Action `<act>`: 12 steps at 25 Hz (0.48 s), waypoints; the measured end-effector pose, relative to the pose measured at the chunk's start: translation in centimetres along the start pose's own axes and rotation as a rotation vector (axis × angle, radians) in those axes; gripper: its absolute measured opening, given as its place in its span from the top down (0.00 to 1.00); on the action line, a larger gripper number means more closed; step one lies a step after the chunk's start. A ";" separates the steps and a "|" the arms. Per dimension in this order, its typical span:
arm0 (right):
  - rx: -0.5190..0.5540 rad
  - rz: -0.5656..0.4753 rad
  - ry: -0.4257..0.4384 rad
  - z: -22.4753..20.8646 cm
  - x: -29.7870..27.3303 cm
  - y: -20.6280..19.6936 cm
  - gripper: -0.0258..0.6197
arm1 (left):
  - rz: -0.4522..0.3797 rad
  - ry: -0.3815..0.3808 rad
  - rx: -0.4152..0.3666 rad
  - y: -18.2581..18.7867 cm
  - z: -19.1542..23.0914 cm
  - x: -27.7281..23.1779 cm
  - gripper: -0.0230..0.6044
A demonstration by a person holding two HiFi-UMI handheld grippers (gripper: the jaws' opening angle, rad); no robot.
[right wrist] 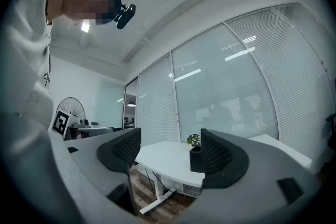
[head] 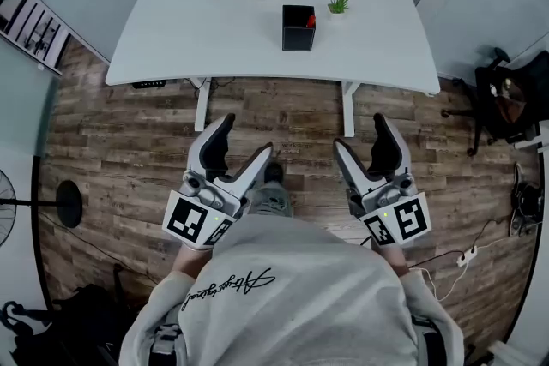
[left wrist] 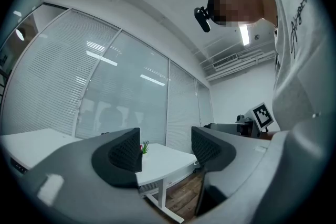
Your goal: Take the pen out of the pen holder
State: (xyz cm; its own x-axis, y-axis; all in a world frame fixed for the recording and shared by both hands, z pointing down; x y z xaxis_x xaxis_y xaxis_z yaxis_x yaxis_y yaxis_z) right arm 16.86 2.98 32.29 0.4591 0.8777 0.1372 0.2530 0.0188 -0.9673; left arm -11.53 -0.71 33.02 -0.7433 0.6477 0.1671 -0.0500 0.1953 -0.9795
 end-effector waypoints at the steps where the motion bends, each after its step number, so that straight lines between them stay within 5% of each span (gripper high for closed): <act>1: 0.001 0.000 -0.004 -0.3 -0.6 0.0 0.43 | 0.002 -0.005 0.001 -0.1 0.5 -0.5 0.49; 12: -0.008 -0.011 -0.039 -3.6 -7.5 0.4 0.43 | 0.003 -0.039 0.004 -0.9 7.0 -6.1 0.49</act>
State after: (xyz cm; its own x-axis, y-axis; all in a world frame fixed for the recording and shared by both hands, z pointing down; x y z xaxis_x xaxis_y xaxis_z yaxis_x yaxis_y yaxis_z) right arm 16.62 -5.32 31.61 0.4224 0.8957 0.1389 0.2645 0.0248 -0.9641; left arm -11.58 -9.99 32.04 -0.7689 0.6190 0.1601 -0.0509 0.1904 -0.9804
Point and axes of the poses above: the fingertips, and each gripper's own axes: x backward along the fingers, z to its left, y out of its top, the point moved 10 cm from there along x, backward along the fingers, and after that the axes turned 8 degrees about -x, right-handed, at the moved point
